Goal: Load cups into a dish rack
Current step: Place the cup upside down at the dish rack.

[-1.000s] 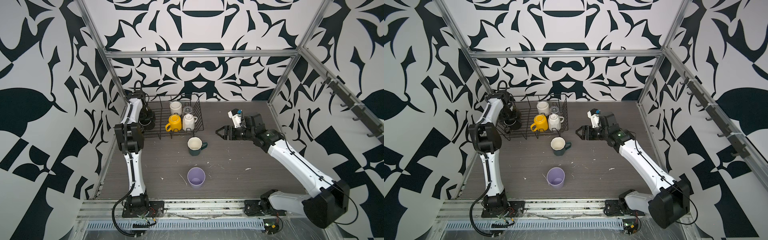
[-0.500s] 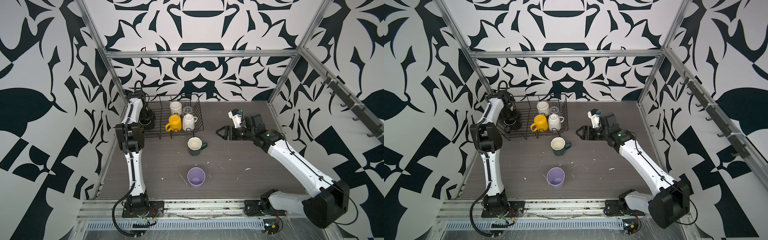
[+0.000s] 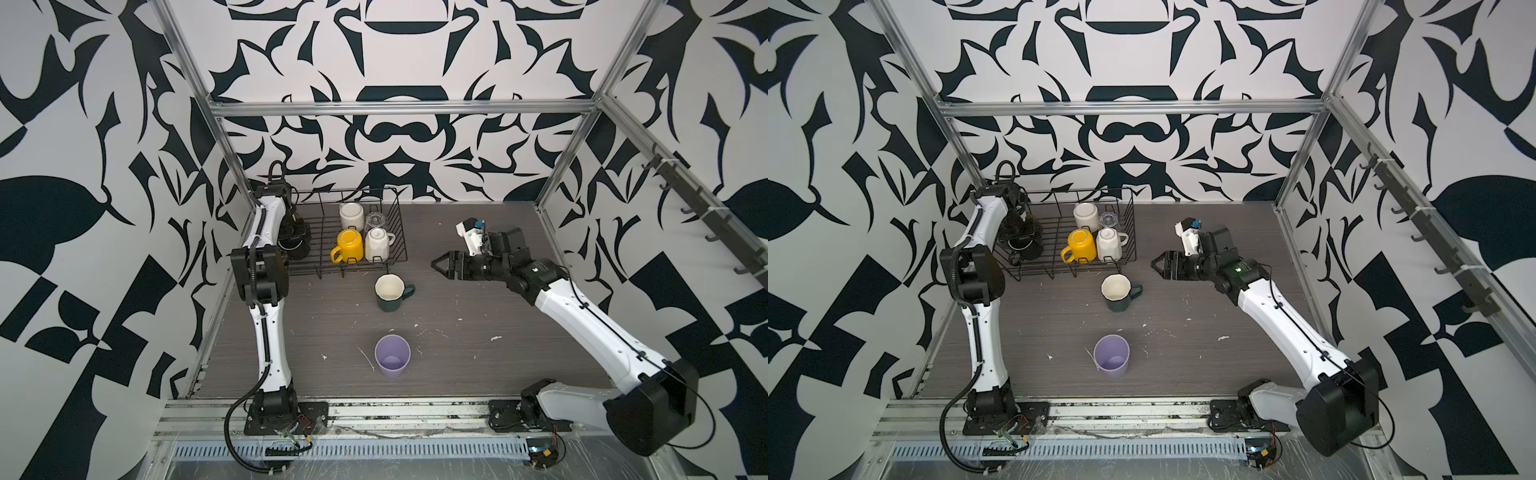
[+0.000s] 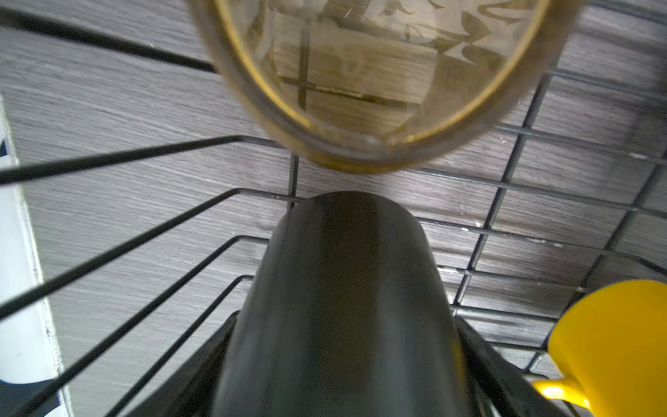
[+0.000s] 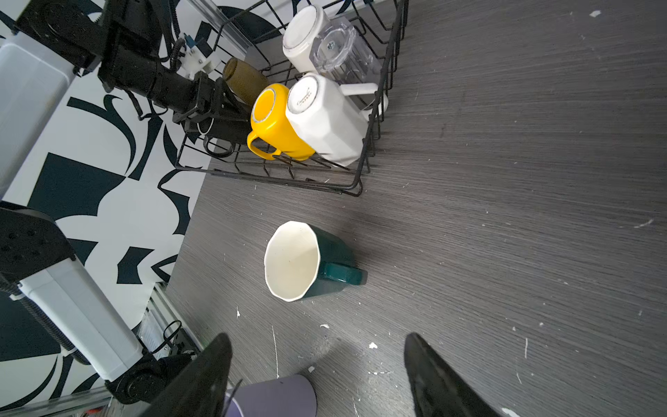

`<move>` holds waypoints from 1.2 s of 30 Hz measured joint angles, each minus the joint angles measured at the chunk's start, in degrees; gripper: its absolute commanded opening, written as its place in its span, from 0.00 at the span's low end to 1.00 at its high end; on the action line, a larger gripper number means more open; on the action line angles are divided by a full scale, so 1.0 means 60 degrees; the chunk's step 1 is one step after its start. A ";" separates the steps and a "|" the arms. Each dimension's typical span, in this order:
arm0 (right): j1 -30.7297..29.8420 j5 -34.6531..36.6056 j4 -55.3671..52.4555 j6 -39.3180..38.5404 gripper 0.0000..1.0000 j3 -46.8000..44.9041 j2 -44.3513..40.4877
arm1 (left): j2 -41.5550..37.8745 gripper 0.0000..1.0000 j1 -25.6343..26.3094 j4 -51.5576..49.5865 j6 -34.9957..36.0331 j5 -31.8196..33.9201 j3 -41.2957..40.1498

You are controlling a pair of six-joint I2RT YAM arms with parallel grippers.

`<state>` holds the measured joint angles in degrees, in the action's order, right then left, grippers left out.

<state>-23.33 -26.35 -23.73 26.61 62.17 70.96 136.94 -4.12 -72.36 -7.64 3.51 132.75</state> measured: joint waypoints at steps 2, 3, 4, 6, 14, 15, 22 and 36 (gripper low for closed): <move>0.0000 0.0000 0.0000 0.0000 0.78 -0.0004 0.0000 | 0.0000 0.96 0.0000 0.0000 0.0000 -0.0011 0.0000; 0.0000 0.0000 0.0000 0.0000 0.77 -0.0004 0.0000 | 0.0000 1.00 -0.0004 0.0000 0.0015 -0.0018 0.0000; 0.0000 0.0000 0.0000 0.0000 0.77 -0.0004 0.0000 | 0.0000 0.99 0.0000 0.0007 -0.0011 -0.0058 0.0000; 0.0000 0.0000 0.0004 0.0000 0.77 -0.0007 0.0000 | 0.0000 1.00 -0.0004 0.0015 0.0015 -0.0066 0.0036; 0.0000 0.0007 0.0000 -0.0004 0.76 -0.0011 0.0004 | -0.0004 0.99 -0.0004 0.0080 0.0026 -0.0222 0.0091; 0.0000 0.0018 0.0000 -0.0007 0.75 -0.0011 0.0004 | -0.0007 0.99 -0.0004 0.0095 0.0026 -0.0237 0.0091; 0.0000 0.0627 -0.0463 -0.0310 0.71 -0.0004 0.0266 | -0.0867 0.99 -0.0007 0.0470 -0.0015 -0.0350 -0.0397; -0.1417 0.2259 -0.1501 -0.1180 0.65 0.0954 0.1326 | -0.7417 0.99 -0.0004 0.4521 -0.0335 0.0259 -0.4925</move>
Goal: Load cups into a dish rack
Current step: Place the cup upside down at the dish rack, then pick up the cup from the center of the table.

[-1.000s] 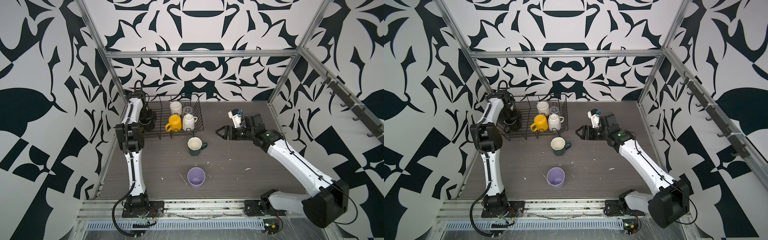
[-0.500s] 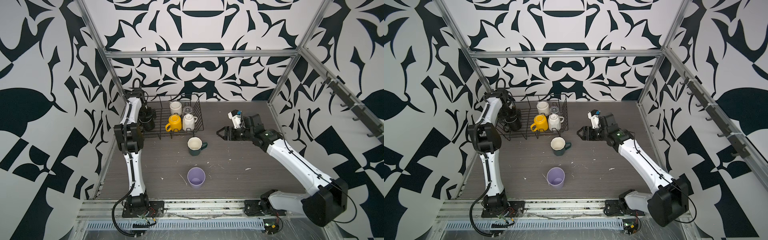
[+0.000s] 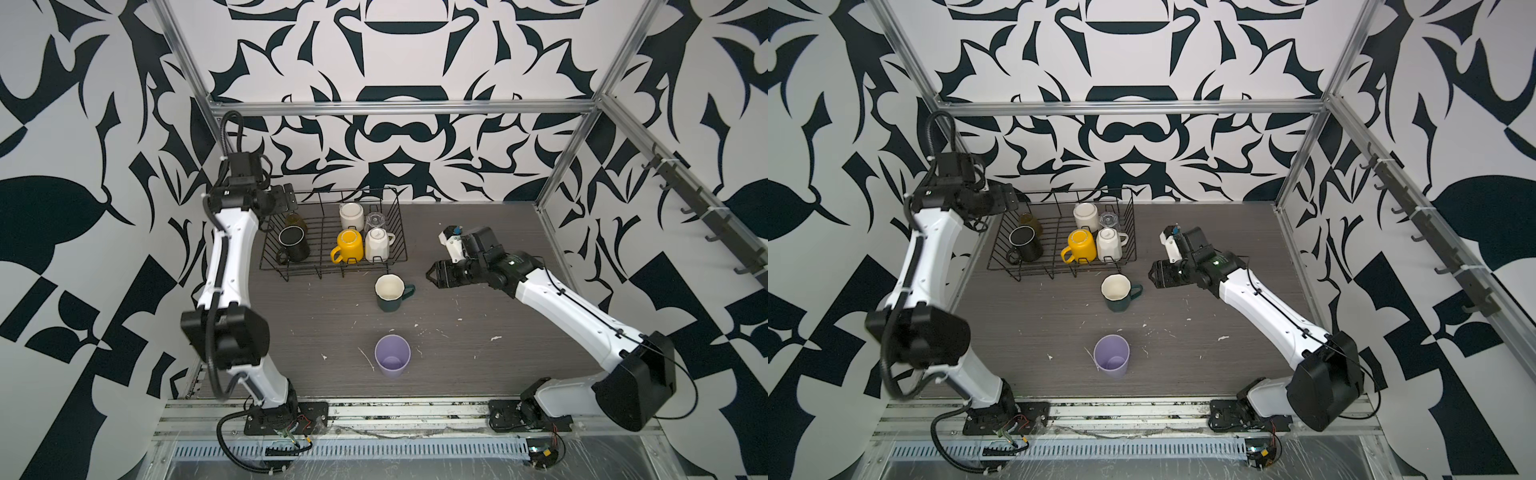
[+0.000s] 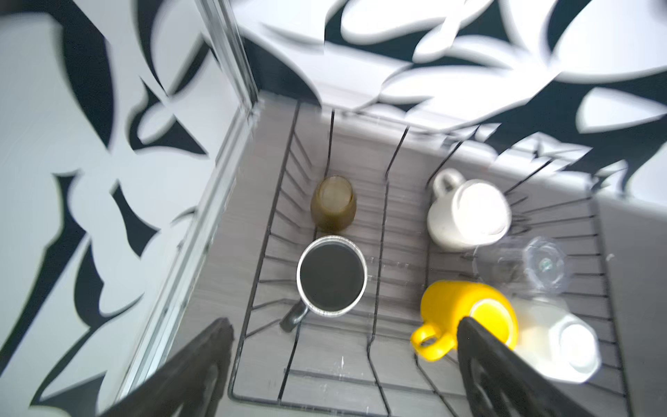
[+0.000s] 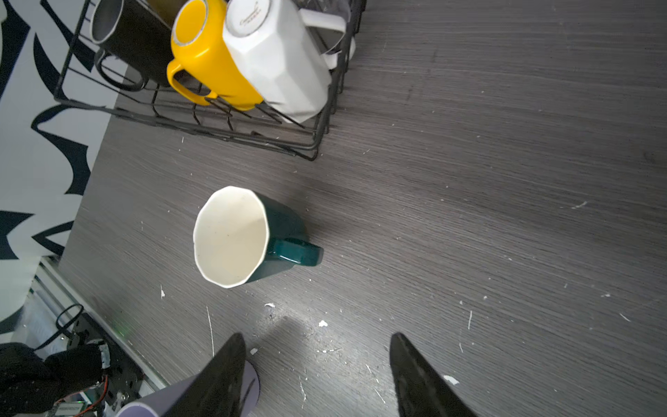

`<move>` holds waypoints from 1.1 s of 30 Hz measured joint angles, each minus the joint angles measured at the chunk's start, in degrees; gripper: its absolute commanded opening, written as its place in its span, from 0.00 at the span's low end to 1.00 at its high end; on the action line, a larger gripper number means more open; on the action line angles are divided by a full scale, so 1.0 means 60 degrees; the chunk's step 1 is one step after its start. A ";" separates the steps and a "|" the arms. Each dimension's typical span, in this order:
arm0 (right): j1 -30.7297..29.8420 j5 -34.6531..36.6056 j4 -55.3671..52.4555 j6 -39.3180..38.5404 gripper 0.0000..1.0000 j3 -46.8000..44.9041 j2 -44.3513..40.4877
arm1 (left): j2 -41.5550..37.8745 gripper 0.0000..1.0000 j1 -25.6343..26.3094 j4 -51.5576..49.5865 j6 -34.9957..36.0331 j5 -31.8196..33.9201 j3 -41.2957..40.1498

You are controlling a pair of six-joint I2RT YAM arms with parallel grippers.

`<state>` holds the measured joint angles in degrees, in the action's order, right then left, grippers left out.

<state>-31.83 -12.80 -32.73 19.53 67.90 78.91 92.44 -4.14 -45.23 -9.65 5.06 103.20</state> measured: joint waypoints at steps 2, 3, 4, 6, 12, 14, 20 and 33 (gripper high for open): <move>-0.0273 0.0182 -0.0069 -0.0113 0.65 0.0182 0.0189 | -0.1472 0.99 -0.0004 0.1381 -0.0164 -0.0011 -0.1778; -0.0393 0.0262 -0.0106 -0.0178 0.65 0.0255 0.0284 | -0.2018 0.99 -0.0004 0.1854 -0.0229 -0.0117 -0.2412; -0.0503 0.0335 -0.0135 -0.0259 0.64 0.0331 0.0386 | -0.2514 0.99 -0.0007 0.2284 -0.0324 -0.0291 -0.2947; -0.0718 0.0481 -0.0270 -0.0401 0.64 0.0528 0.0623 | -0.3180 0.99 -0.0011 0.2940 -0.0557 -0.0729 -0.3585; -0.1126 0.0725 -0.0594 -0.0882 0.58 0.1198 0.1501 | -0.4641 1.00 -0.0011 0.4524 -0.1326 -0.1577 -0.5155; -0.1217 0.0790 -0.0659 -0.1038 0.56 0.1410 0.1810 | -0.5217 0.99 -0.0011 0.4943 -0.1530 -0.1676 -0.5887; -0.1519 0.1045 -0.0929 -0.1479 0.53 0.2131 0.2714 | -0.6062 0.99 -0.0011 0.5300 -0.1905 -0.1719 -0.6583; -0.1858 0.1402 -0.1228 -0.2084 0.42 0.3395 0.4517 | -0.6528 0.99 -0.0011 0.5359 -0.2040 -0.1836 -0.6652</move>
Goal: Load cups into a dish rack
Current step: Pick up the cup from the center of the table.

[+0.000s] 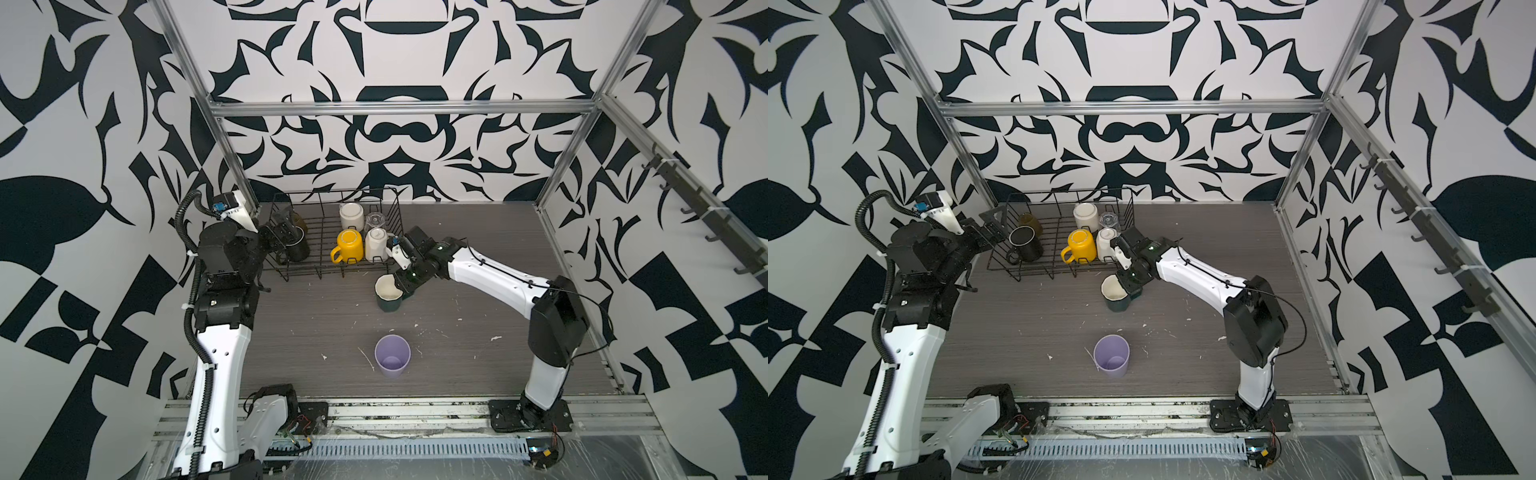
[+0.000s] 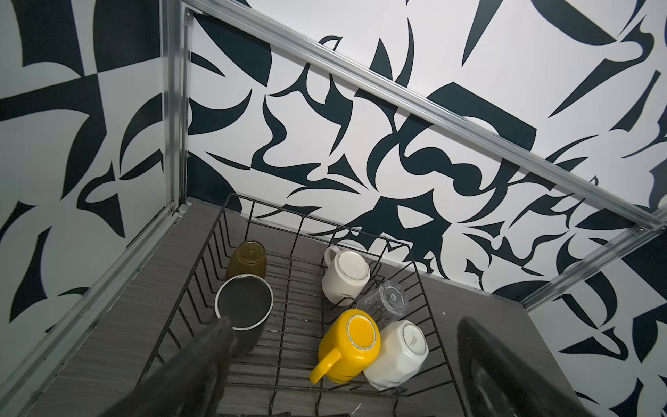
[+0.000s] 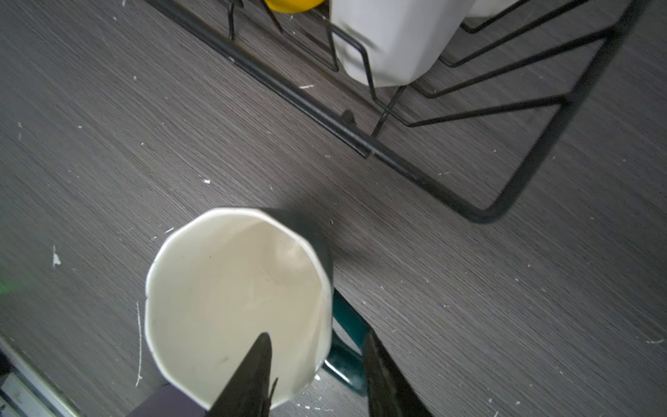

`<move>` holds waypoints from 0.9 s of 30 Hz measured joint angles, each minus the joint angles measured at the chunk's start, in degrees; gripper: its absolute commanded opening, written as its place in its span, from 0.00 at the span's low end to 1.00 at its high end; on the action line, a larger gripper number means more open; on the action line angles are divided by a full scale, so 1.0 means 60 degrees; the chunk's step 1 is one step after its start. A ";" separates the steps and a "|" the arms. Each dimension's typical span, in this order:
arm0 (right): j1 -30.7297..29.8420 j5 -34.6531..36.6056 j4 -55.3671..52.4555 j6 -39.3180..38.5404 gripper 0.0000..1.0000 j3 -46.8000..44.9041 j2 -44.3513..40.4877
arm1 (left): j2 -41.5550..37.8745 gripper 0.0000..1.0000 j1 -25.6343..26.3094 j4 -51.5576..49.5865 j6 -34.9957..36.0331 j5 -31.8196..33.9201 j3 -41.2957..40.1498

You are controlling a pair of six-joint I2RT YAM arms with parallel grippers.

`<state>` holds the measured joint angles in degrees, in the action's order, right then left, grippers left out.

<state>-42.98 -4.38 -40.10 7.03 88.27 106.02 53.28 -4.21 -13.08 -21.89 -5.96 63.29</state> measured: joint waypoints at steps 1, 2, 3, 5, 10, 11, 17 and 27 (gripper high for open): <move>-0.0025 0.0033 -0.0018 -0.0036 0.41 0.0109 0.0160 | -0.0025 0.99 0.0000 0.0000 0.0000 -0.0011 -0.0007; -0.0044 0.0066 -0.0036 -0.0095 0.39 0.0208 0.0299 | -0.0051 0.99 0.0000 0.0000 0.0000 -0.0018 -0.0011; -0.0047 0.0087 -0.0069 -0.0142 0.38 0.0302 0.0419 | -0.0073 0.99 0.0000 0.0000 0.0000 -0.0025 -0.0011; -0.0069 0.0135 -0.0149 -0.0211 0.31 0.0543 0.0685 | -0.0131 0.99 0.0000 0.0000 0.0000 -0.0055 -0.0018; -0.0178 0.0299 -0.0324 -0.0408 0.20 0.0969 0.1202 | -0.0259 0.99 0.0000 0.0029 0.0000 -0.0095 -0.0117; -0.0193 0.0357 -0.0353 -0.0444 0.17 0.1005 0.1249 | -0.0284 0.99 0.0000 0.0055 0.0000 -0.0109 -0.0171; -0.0248 0.0535 -0.0572 -0.0659 0.00 0.1111 0.1275 | -0.0463 0.99 0.0000 0.0441 -0.0015 -0.0164 -0.0667; -0.0237 0.0696 -0.0586 -0.0696 0.00 0.0725 0.0907 | -0.1373 1.00 -0.0004 0.2739 -0.0146 -0.0736 -0.2393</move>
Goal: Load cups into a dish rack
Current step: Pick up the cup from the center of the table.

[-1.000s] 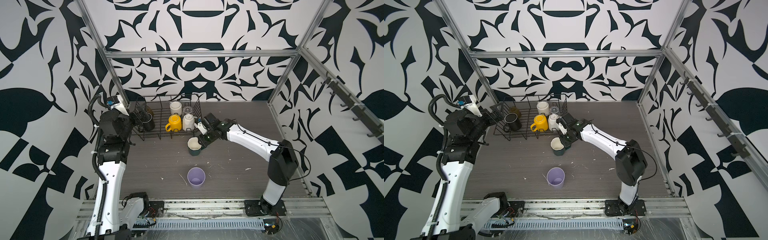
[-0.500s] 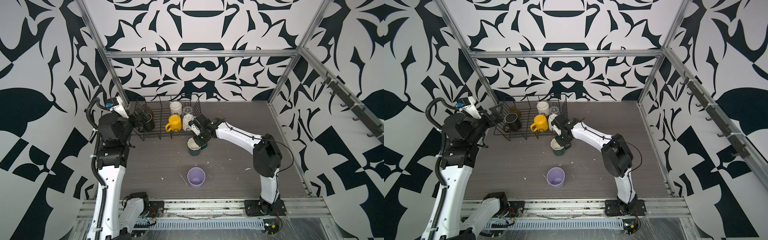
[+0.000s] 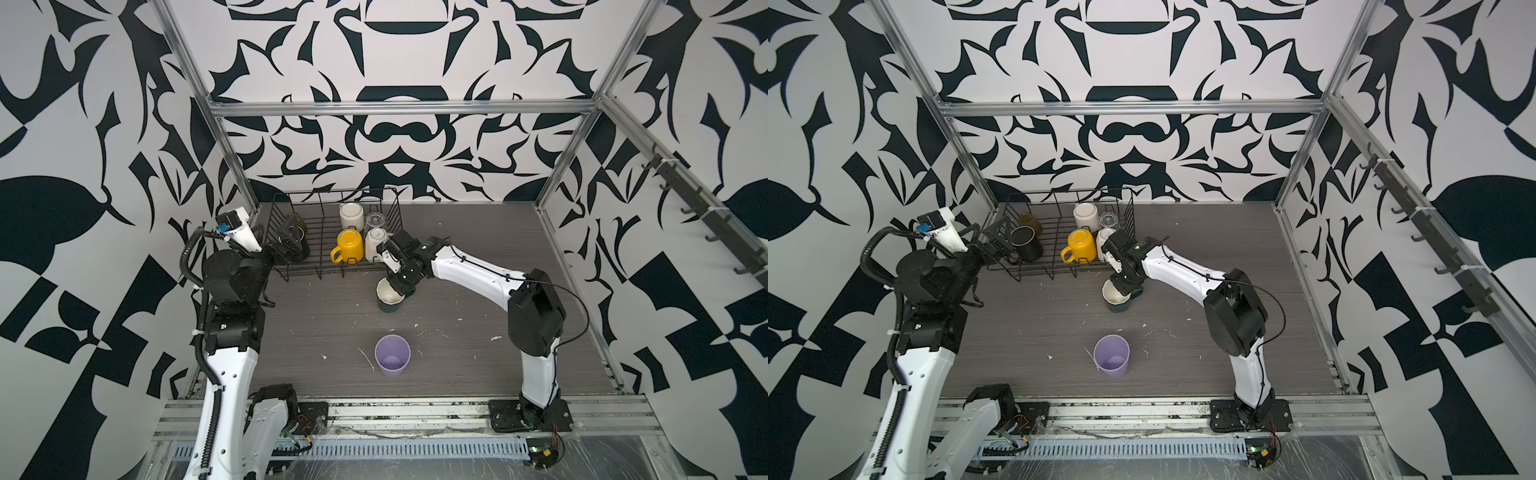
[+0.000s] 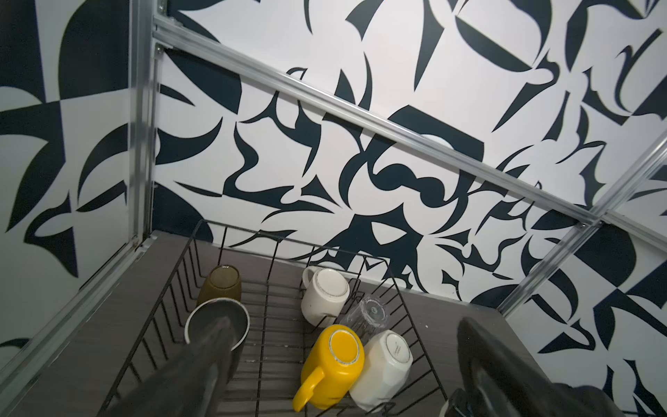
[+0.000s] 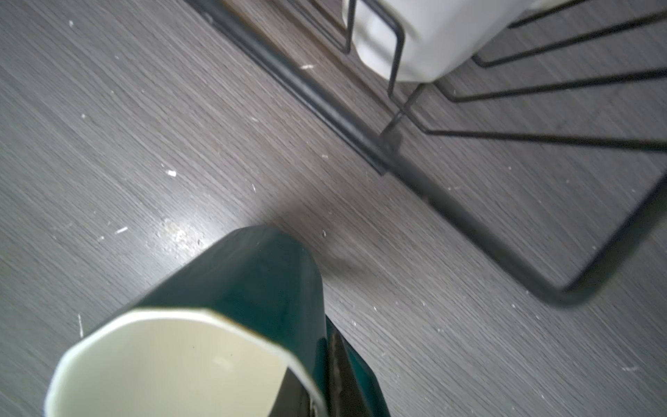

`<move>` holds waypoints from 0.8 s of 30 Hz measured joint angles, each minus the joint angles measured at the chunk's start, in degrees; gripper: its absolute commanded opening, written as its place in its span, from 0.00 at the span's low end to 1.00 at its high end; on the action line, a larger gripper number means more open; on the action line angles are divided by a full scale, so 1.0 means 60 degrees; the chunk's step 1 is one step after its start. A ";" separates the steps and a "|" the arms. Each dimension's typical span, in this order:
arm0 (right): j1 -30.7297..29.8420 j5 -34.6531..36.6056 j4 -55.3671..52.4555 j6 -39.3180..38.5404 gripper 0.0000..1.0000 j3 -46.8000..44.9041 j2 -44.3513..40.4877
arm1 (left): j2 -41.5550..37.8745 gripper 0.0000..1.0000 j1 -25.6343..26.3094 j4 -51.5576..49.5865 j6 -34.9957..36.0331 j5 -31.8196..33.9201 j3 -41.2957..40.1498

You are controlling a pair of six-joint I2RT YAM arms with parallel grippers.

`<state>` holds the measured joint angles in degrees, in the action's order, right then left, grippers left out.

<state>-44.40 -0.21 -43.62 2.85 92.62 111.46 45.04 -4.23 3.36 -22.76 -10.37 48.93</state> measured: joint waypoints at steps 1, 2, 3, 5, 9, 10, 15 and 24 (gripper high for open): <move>0.0040 -0.0036 0.0007 0.0029 0.00 -0.0233 -0.0208 | 0.0004 1.00 0.0004 0.0124 0.0000 -0.0066 -0.0011; 0.0109 -0.0113 0.0007 0.0073 0.00 -0.0525 -0.0488 | 0.0029 0.99 0.0004 0.0270 0.0007 -0.0142 -0.0011; 0.0204 -0.0204 -0.0018 0.0131 0.00 -0.0790 -0.0772 | 0.0055 1.00 0.0004 0.0372 0.0004 -0.0229 -0.0011; 0.0528 -0.0477 -0.0022 0.0291 0.00 -0.1366 -0.1534 | 0.0142 1.00 0.0000 0.0565 0.0000 -0.0415 -0.0011; 0.1847 -0.1446 0.0259 0.0812 0.00 -0.2412 -0.3402 | 0.0444 0.99 0.0000 0.1027 -0.0142 -0.0933 -0.0015; 0.2280 -0.1752 0.0390 0.0998 0.00 -0.2616 -0.3880 | 0.0550 0.99 0.0004 0.1202 -0.0186 -0.1096 -0.0018; 0.3949 -0.3133 0.1071 0.1923 0.00 -0.2845 -0.5166 | 0.1151 1.00 0.0098 0.2528 -0.0288 -0.1985 -0.0255; 0.4535 -0.6302 0.3180 0.4244 0.00 -0.3002 -0.4696 | 0.2495 0.99 0.1679 0.4025 0.1435 -0.3096 -0.0969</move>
<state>-17.19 -38.02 -24.53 28.32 74.61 83.29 60.01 5.85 27.51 -14.15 -28.95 43.11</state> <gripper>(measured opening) 0.103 0.994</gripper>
